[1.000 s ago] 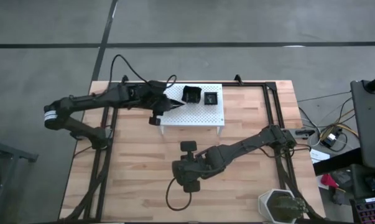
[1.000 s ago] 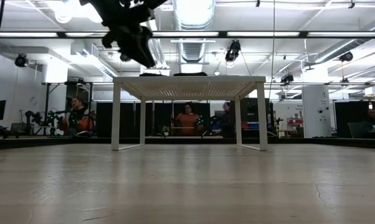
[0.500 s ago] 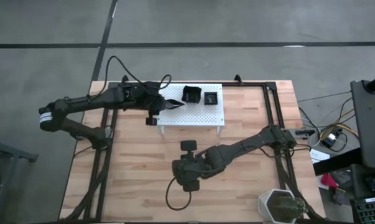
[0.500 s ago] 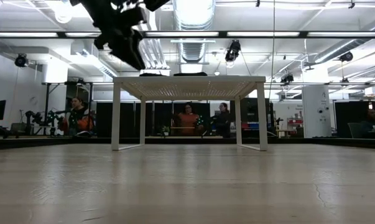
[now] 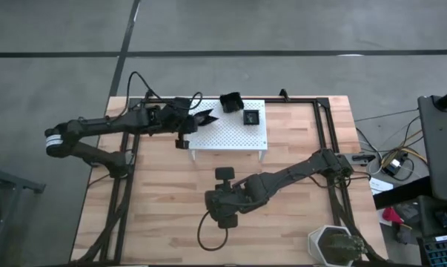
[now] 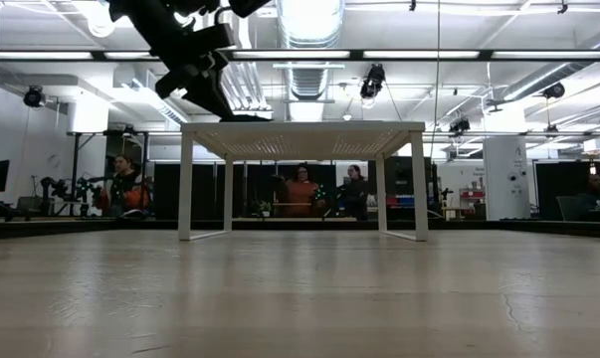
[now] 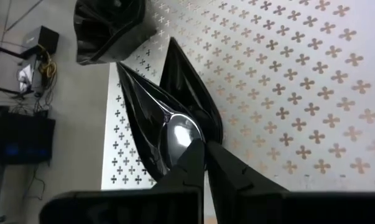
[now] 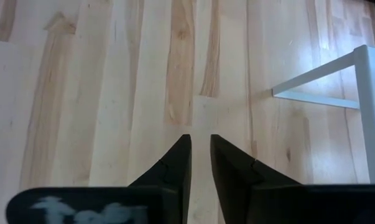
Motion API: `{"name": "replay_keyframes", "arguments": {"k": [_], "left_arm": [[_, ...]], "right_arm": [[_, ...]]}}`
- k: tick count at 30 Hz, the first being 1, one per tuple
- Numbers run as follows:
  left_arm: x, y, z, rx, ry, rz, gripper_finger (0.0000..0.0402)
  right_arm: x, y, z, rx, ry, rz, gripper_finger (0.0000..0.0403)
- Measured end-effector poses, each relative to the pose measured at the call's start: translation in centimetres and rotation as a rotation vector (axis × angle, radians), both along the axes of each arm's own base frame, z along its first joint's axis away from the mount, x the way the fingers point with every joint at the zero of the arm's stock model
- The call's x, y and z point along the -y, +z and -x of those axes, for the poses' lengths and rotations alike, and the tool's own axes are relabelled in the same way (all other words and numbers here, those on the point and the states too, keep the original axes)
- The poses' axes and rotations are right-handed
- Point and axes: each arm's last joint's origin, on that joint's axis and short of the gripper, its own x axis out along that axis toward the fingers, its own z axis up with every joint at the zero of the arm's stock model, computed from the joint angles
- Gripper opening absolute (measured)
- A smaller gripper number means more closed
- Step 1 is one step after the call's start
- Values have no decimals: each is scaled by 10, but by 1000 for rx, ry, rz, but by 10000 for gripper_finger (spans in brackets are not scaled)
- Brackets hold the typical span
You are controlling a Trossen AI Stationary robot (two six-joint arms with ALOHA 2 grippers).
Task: Pick & Place Mini shaped plates
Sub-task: Stack the drop shaped plate on top of the drop shaped plate on the shelf
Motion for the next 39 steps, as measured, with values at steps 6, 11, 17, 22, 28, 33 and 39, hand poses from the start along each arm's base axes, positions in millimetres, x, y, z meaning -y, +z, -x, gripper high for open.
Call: {"name": "replay_keyframes", "arguments": {"k": [6,11,17,22,28,33,39], "left_arm": [[2,2,1,-7,-22,-17,10],[3,2,1,-23,-49,-36,7],[5,2,1,-31,-83,-44,2],[6,3,-1,-17,-99,-40,5],[5,3,-1,-22,-107,-51,5],[5,3,-2,-23,-120,-67,5],[3,2,-5,-36,-105,-109,21]], "right_arm": [[1,-2,0,-6,-1,2,52],[1,-2,0,-9,-4,2,52],[4,11,7,14,-11,-12,52],[5,18,9,38,-24,-8,52],[6,20,10,50,-31,-5,52],[6,19,10,48,-33,-6,52],[6,20,10,49,-35,-7,52]]}}
